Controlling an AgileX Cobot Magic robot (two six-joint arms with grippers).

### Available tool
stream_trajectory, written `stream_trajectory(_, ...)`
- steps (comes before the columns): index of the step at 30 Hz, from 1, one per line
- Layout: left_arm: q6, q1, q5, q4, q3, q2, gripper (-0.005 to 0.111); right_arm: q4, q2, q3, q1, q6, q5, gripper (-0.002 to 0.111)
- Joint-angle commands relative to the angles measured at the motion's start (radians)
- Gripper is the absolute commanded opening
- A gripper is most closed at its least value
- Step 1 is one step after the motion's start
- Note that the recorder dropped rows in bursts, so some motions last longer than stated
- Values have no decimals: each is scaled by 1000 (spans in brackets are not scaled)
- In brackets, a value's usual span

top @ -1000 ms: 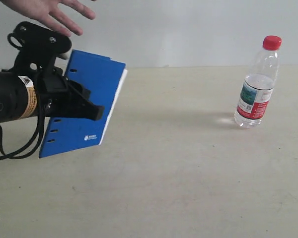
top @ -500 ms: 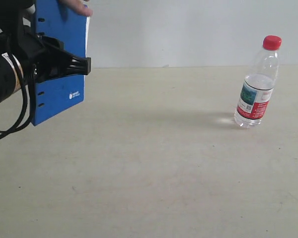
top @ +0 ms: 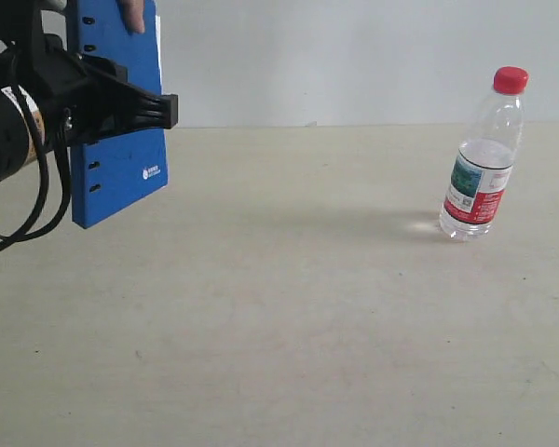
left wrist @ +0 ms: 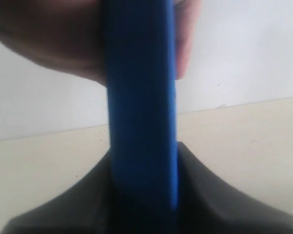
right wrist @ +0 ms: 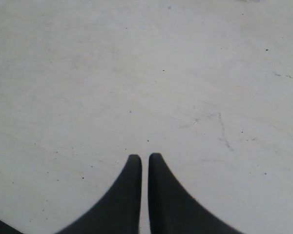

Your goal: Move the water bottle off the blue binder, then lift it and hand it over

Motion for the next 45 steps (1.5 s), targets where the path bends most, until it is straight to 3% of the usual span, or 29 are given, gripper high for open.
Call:
stream_trajectory(1,97,-8,-15,9,-3,-7,8,-1,-10,1,0,-2,4,0)
stream_trajectory(3,127,8,-107,9,-3,-6,14,-1,-10,1,0,-2,4,0)
stream_trajectory(7,235,74,-421,9,-3,10,34,-1,-10,1,0,-4,-1,0)
stream_trajectory(12,265,85,-449,9,-3,37,60,-3,-10,1,0,-4,-3,0)
stream_trajectory(15,281,85,-460,9,-3,34,66,-3,-10,1,0,-4,-3,0)
stream_trajectory(21,291,85,-443,9,-1,32,65,-5,-10,1,0,-4,-18,0)
stream_trajectory(24,291,85,-366,9,23,39,61,-9,-10,1,0,-2,-38,0)
stream_trajectory(26,296,88,-260,9,34,64,51,-17,-10,1,0,-2,-40,0)
stream_trajectory(28,366,113,-166,9,34,104,30,-24,-10,1,0,-2,-42,0)
stream_trajectory(29,460,157,-127,9,34,153,5,-26,-10,1,0,-2,-42,0)
stream_trajectory(32,527,272,-139,9,34,256,5,-26,-10,1,0,-2,-46,0)
stream_trajectory(33,486,352,-132,9,26,300,5,-26,-10,1,0,-2,-56,0)
stream_trajectory(37,288,522,-116,9,-2,286,5,-26,-10,1,0,-2,-81,0)
stream_trajectory(39,169,591,-42,9,-3,199,5,-29,-10,1,0,-2,-81,0)
stream_trajectory(45,167,608,37,9,6,-66,5,-37,-10,1,0,-11,-87,0)
